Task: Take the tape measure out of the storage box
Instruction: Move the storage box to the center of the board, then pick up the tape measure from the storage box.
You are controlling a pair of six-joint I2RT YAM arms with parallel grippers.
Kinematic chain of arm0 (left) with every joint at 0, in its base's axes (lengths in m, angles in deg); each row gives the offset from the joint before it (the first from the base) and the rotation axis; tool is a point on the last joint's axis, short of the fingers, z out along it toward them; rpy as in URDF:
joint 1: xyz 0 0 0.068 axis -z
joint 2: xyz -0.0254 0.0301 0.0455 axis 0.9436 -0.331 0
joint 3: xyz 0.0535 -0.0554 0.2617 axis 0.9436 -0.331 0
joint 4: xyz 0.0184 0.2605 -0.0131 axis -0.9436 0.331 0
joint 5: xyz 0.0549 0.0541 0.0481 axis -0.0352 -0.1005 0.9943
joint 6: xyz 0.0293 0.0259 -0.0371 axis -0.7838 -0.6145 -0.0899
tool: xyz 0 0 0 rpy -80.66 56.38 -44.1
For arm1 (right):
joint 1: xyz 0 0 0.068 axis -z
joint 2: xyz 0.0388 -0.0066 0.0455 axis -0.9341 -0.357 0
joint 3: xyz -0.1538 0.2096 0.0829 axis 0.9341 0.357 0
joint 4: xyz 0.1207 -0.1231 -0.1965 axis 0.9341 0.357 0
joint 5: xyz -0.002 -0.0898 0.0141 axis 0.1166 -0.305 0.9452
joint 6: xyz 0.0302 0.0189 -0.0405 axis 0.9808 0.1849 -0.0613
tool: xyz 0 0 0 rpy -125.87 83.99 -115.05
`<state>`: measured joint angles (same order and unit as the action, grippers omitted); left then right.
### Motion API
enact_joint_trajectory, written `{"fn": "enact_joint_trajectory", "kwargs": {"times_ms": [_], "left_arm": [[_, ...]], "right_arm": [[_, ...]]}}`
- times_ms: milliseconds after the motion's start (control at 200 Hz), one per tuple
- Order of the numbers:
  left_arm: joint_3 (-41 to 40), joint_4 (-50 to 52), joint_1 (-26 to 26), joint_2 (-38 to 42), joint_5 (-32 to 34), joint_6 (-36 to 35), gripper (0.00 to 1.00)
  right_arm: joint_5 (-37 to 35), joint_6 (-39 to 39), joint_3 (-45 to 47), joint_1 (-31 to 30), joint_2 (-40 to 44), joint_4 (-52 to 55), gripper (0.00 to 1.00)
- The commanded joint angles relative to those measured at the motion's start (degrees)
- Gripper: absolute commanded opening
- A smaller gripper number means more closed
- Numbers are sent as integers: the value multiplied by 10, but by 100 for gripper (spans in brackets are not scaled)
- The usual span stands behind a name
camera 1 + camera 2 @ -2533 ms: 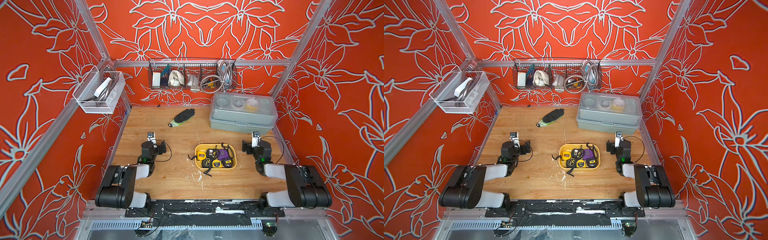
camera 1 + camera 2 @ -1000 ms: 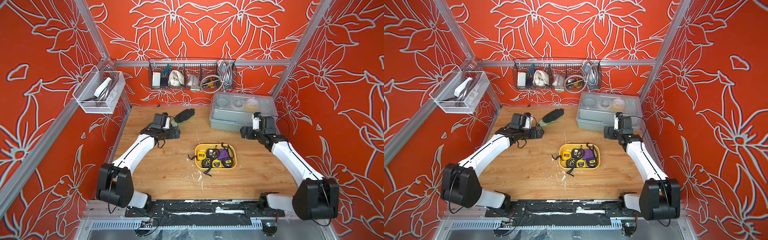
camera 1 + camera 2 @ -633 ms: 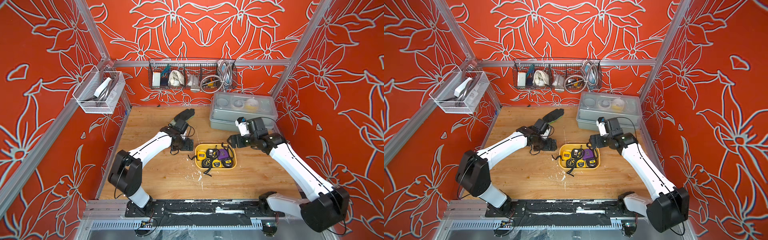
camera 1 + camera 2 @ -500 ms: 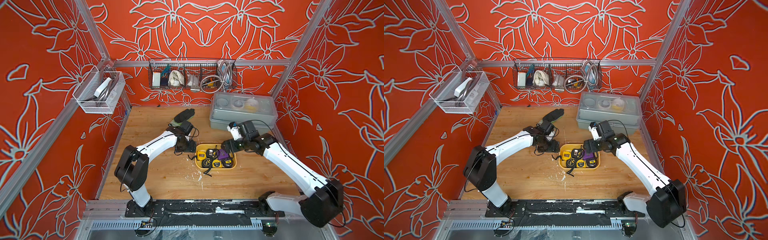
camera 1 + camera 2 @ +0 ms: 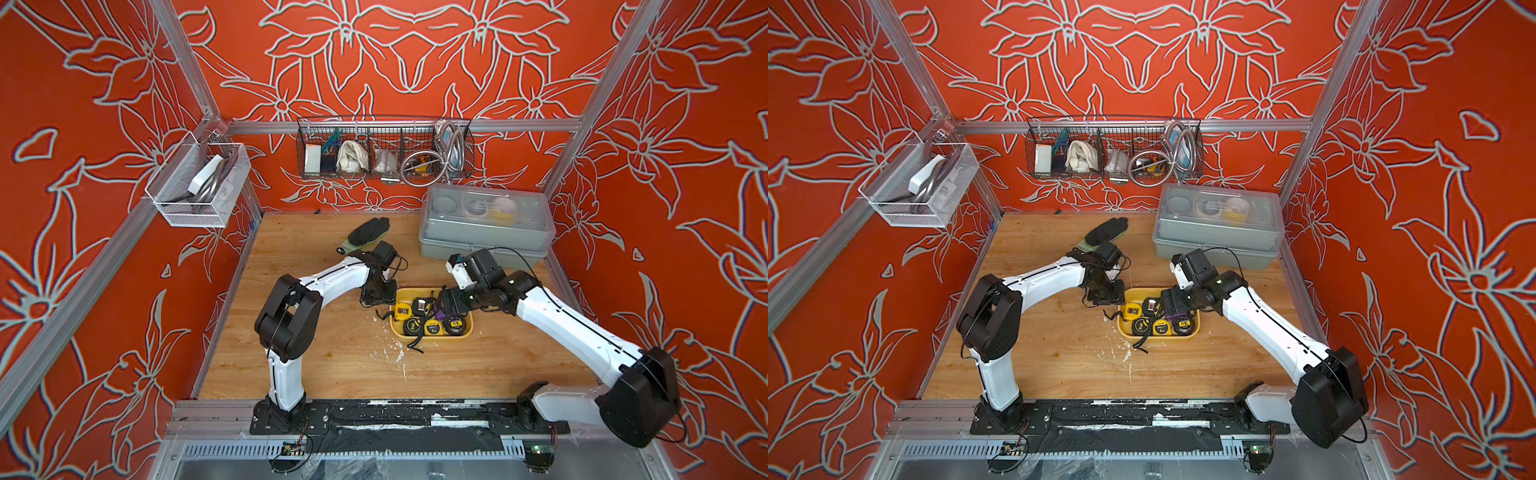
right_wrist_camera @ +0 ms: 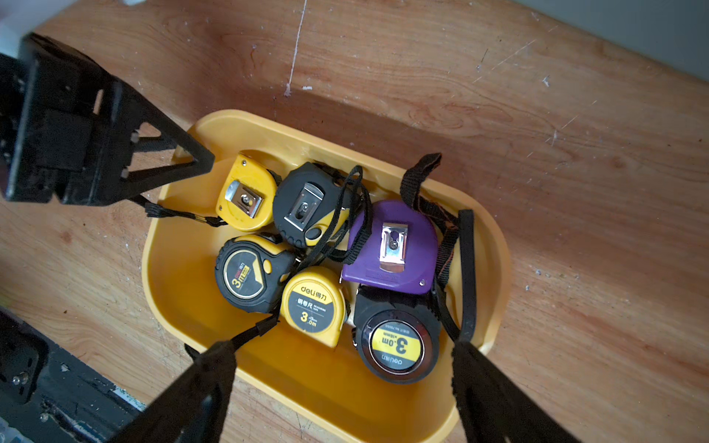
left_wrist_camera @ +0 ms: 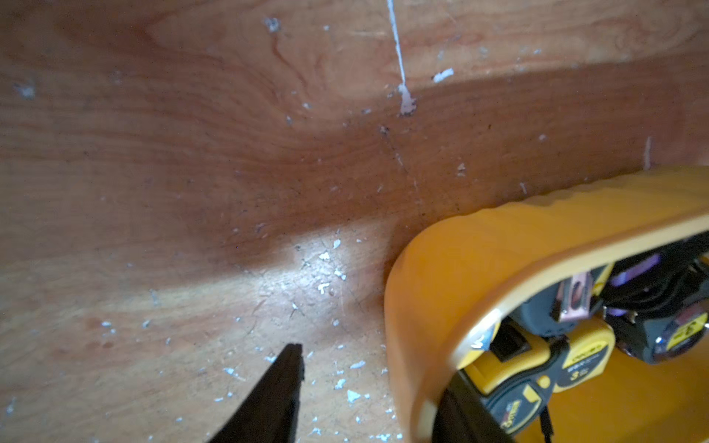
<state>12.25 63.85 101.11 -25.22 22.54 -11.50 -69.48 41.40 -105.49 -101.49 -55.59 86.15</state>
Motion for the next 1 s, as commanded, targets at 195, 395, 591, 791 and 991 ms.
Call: {"fn": "enact_joint_trajectory", "kwargs": {"times_ms": [195,395,591,791,991], "left_arm": [[1,39,-12,8,56,-8,39],[-13,50,-32,27,69,-29,44],[53,125,-4,55,111,-72,79],[124,188,55,57,133,-84,93],[144,176,93,21,93,-88,93]], "right_arm": [[-8,3,12,-3,2,6,90],[-11,0,11,-2,7,11,90],[-32,-26,0,6,21,30,95],[7,-46,-21,77,37,51,97],[51,-46,-16,137,45,55,97]]}}
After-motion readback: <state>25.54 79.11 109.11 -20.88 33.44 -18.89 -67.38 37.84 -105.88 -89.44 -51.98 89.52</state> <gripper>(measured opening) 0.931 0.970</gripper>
